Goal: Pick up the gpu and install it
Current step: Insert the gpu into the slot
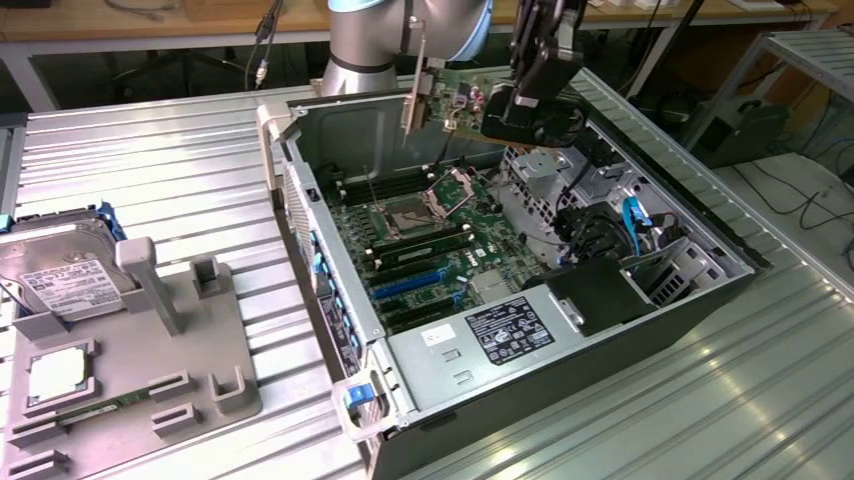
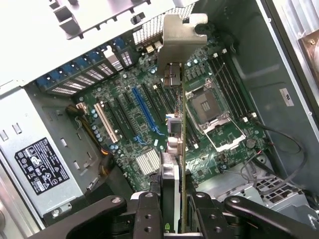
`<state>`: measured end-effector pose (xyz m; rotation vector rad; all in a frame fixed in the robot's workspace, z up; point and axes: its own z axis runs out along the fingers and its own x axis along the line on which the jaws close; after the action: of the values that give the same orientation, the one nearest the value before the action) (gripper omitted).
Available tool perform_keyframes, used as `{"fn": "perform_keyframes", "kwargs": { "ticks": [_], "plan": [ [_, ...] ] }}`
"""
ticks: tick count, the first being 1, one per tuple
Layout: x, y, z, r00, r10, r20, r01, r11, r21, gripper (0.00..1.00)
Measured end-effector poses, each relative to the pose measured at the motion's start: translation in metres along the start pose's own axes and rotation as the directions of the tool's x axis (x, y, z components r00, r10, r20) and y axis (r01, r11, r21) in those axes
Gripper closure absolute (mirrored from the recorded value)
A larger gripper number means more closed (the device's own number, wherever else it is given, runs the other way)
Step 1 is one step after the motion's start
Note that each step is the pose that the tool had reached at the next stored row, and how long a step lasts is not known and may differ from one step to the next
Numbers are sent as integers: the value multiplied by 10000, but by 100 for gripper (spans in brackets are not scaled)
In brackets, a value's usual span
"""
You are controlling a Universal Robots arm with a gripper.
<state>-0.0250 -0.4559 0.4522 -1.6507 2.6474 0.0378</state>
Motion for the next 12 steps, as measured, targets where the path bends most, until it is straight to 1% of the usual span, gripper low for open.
{"fn": "perform_keyframes", "kwargs": {
  "ticks": [6, 12],
  "plan": [
    [0, 0, 0, 9979, -648, -6, 648, 9979, -21, 72],
    [0, 0, 0, 9923, -1236, -9, 1235, 9923, -39, 72]
  ]
}}
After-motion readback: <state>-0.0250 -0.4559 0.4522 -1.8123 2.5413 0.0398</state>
